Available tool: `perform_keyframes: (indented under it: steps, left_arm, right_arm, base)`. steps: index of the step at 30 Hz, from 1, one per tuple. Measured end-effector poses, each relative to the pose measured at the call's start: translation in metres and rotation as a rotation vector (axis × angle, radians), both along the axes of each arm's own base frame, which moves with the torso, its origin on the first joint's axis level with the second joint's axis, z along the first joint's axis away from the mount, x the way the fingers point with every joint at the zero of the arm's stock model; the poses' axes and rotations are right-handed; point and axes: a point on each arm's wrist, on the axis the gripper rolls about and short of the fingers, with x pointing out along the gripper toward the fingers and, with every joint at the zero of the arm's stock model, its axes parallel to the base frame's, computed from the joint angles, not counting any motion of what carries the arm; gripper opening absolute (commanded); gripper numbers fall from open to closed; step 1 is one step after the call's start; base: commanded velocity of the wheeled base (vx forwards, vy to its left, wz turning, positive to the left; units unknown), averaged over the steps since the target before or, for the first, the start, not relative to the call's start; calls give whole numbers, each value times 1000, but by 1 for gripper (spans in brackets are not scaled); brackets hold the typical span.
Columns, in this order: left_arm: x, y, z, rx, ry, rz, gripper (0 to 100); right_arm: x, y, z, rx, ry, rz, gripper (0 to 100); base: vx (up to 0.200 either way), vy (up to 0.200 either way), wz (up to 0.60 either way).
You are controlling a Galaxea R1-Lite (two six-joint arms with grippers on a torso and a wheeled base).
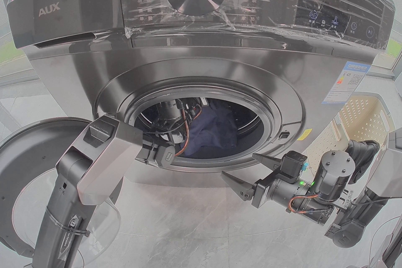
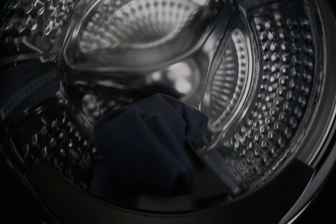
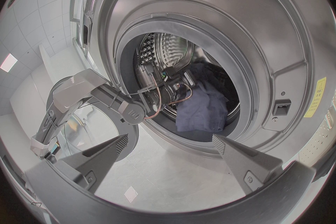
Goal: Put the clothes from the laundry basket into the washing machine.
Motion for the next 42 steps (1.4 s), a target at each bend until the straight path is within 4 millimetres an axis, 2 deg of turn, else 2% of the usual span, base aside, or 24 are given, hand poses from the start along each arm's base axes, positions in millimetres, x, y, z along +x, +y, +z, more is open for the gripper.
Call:
perform_keyframes:
  steps: [5,9,17,21,22,27,32,42]
  left_arm:
    - [-19,1,-22,62,149,-60,100]
    - [-44,4,-35,145,291,-131,100]
    - [-84,2,-44,265,433,-234,100]
    - [-92,0,-47,297,471,-248,100]
    - [-94,-1,-49,306,484,-251,0]
    - [-94,-2,-51,320,508,-253,0]
    - [-87,-5,-42,294,468,-248,0]
    - [-60,-11,9,131,195,-196,0]
  right_arm:
    - [0,0,0,0,0,0,100]
    - [0,0,0,-2,2,1,100]
    - [-1,0,-1,-3,4,3,100]
    - [-1,0,-1,-3,3,5,100]
    - [-1,1,0,-1,2,6,100]
    - [-1,1,0,1,-1,6,100]
    - [-1,1,0,1,-1,6,100]
    - [-1,2,1,4,-5,7,100]
  base:
    - [0,0,0]
    - [0,0,0]
    - [0,0,0]
    - [0,0,0]
    - [0,0,0]
    - [0,0,0]
    - [0,0,0]
    - [0,0,0]
